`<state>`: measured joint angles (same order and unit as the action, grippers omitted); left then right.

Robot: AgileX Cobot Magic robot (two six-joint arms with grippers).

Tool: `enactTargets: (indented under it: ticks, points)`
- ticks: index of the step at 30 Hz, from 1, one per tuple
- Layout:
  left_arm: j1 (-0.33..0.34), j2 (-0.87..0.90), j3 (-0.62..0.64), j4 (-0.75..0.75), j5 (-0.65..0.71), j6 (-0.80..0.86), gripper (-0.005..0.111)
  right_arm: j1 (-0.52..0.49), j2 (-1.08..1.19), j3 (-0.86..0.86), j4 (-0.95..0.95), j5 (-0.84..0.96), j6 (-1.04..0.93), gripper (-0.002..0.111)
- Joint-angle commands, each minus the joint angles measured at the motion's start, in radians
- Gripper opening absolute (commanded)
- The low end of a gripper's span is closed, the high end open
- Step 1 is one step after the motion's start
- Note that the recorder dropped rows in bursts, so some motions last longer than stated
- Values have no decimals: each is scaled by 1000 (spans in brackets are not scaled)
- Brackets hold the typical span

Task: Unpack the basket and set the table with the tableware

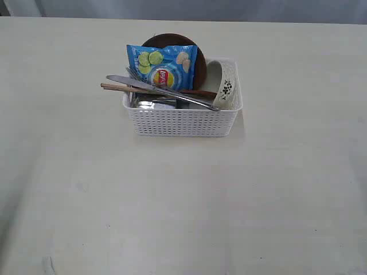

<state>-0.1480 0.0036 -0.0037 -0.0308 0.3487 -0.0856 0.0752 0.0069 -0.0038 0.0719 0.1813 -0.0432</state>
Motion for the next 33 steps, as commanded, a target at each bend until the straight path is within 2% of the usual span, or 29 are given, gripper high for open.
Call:
enactTargets:
  ticks: [1, 9, 15, 18, 23, 26, 30, 32, 33]
  points:
    - [-5, -4, 4, 1, -2, 3, 0, -3, -7, 4, 13, -190, 1, 0]
    - [-5, -4, 4, 1, -2, 3, 0, -3, -7, 4, 13, -320, 3, 0]
    - [-5, -4, 4, 1, -2, 3, 0, -3, -7, 4, 32, -577, 138, 0]
    - [-5, -4, 4, 1, -2, 3, 0, -3, -7, 4, 34, -570, 157, 0]
    - [-5, -4, 4, 1, -2, 3, 0, -3, -7, -115, 34, -419, 158, 0]
    - [-5, -4, 4, 1, -2, 3, 0, -3, 110, -294, 34, -267, 156, 0]
    - [-5, -4, 4, 1, -2, 3, 0, 1, 436, -555, 32, 40, 153, 0]
    - [-5, -4, 4, 1, -2, 3, 0, 40, 623, -673, 36, 242, 122, 0]
    - [-5, -4, 4, 1, -2, 3, 0, 87, 739, -737, 41, 408, 74, 0]
